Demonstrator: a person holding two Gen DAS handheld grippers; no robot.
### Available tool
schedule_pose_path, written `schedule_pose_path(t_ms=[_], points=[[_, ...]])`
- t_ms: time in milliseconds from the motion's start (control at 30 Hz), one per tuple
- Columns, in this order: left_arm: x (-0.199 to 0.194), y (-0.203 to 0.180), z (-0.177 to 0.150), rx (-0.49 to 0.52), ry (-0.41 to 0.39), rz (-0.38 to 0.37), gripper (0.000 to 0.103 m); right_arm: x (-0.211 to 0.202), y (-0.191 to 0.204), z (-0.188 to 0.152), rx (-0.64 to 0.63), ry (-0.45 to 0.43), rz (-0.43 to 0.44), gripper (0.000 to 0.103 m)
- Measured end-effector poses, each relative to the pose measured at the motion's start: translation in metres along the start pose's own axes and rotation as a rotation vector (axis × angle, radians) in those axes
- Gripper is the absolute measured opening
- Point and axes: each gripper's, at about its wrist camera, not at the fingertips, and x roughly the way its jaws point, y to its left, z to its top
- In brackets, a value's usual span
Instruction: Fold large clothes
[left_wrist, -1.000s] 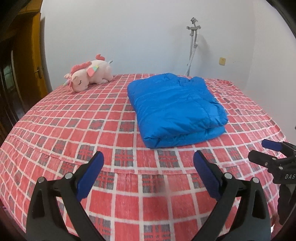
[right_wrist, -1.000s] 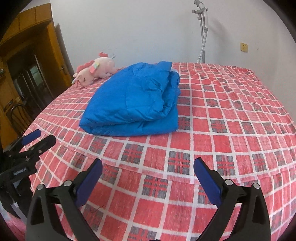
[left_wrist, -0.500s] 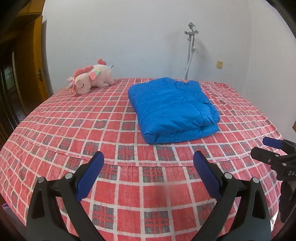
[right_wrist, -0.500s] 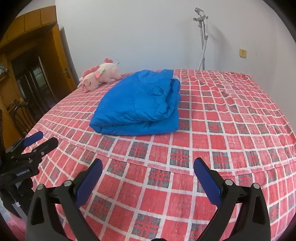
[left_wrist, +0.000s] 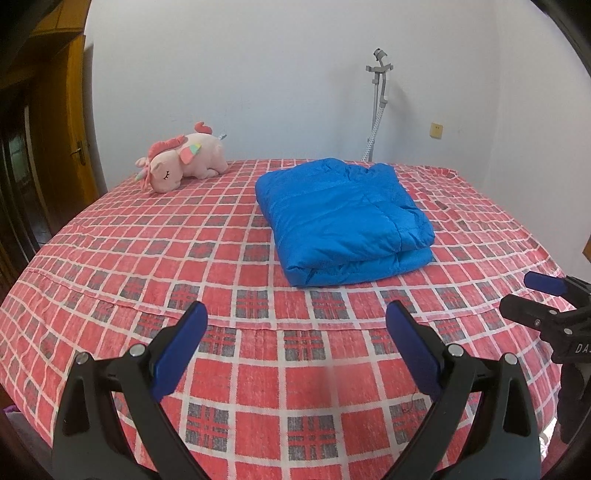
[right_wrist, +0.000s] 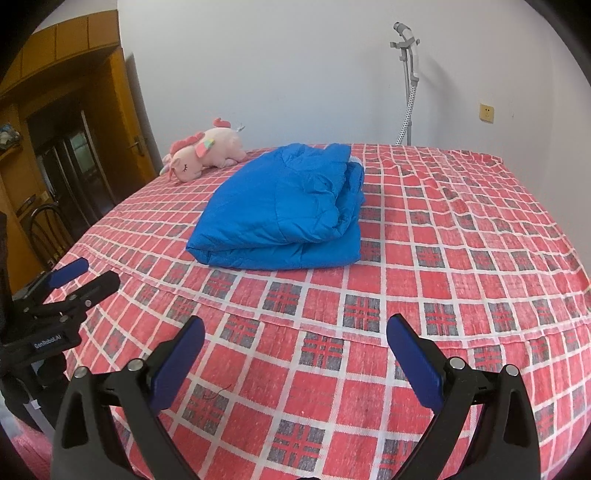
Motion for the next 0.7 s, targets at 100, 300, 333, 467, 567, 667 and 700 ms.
schedule_pose_path(t_ms=[100, 300, 333, 467, 567, 667, 700], points=[[-0.0006, -0.0002, -0.0001, 0.001, 0.001, -0.002, 0.096, 0.0008, 0.0001, 0.0002, 0.0, 0.0, -0.002, 0.099], [-0.0011, -0.0019, -0.0003, 0.001, 0.003, -0.001, 0.096, 0.0012, 0.0011, -0.0003, -0.001, 0.001, -0.002, 0.099], [-0.0011, -0.002, -0.0003, 0.001, 0.002, -0.001, 0.096, 0.0011, 0.0013, -0.0003, -0.001, 0.001, -0.003, 0.099], [-0.001, -0.0023, -0.0004, 0.002, 0.004, 0.0, 0.096, 0.001, 0.0017, -0.0004, -0.001, 0.002, -0.001, 0.099], [-0.0006, -0.0019, -0.0001, 0.003, 0.003, 0.001, 0.096, 0.0022, 0.0019, -0.0017, -0.006, 0.006, 0.001, 0.099], [-0.0002, -0.0008, -0.0001, 0.003, 0.004, -0.001, 0.096, 0.0036, 0.0011, -0.0013, -0.006, 0.005, 0.003, 0.099], [-0.0004, -0.0008, -0.0002, 0.003, 0.003, 0.0, 0.096, 0.0041, 0.0009, -0.0011, -0.006, 0.006, 0.003, 0.099]])
